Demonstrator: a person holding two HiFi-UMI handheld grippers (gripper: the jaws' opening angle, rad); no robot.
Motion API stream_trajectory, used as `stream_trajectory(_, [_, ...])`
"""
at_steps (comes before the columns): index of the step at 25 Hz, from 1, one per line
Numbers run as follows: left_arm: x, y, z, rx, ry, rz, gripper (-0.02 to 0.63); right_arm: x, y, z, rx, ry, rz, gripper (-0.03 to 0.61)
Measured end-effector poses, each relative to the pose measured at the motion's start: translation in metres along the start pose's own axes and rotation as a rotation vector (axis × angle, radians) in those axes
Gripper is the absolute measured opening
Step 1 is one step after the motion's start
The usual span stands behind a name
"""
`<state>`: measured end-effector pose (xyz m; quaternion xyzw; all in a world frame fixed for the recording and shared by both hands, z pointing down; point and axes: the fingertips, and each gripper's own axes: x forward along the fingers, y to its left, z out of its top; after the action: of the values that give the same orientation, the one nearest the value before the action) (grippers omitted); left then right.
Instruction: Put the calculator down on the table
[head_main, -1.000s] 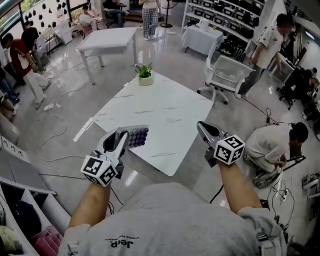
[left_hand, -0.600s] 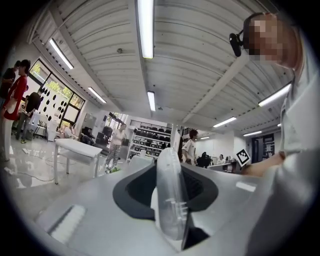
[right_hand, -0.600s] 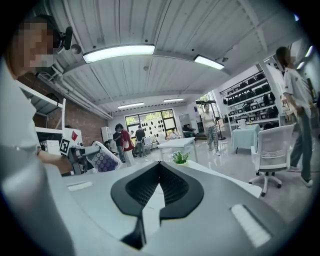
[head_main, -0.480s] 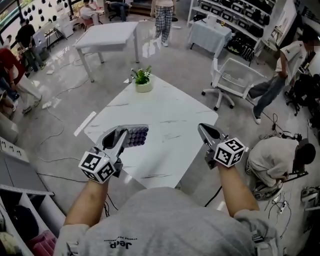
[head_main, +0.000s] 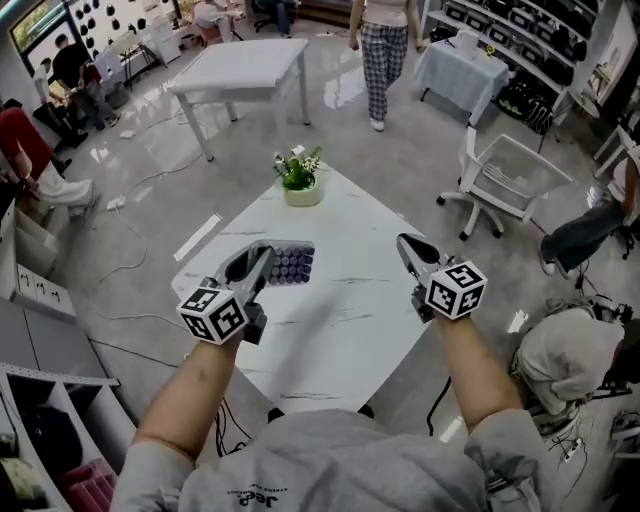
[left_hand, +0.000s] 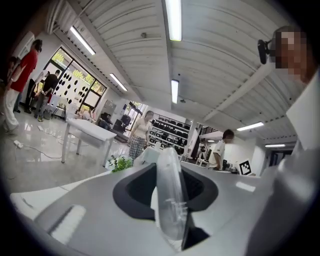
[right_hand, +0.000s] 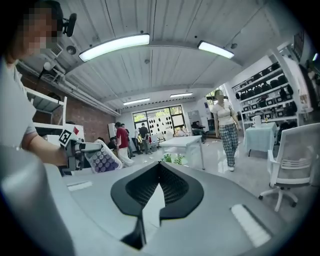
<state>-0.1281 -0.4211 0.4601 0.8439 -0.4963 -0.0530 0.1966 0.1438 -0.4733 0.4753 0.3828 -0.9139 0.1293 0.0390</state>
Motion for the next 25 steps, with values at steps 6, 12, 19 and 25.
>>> stream_trajectory(6, [0.052,0.058,-0.024,-0.081,0.053,-0.024,0.16,0.051,-0.021,-0.018,0.005,-0.001,-0.107,0.003])
stream_trajectory(12, [0.095,0.109,-0.064,-0.207,0.093,0.037,0.161,0.085,-0.039,-0.043,0.041,0.029,-0.11,0.003])
stream_trajectory(19, [0.15,0.154,-0.101,-0.266,0.135,0.091,0.16,0.123,-0.064,-0.07,0.051,0.056,-0.093,0.003])
stream_trajectory(25, [0.193,0.184,-0.125,-0.297,0.173,0.115,0.16,0.149,-0.083,-0.086,0.082,0.054,-0.081,0.004])
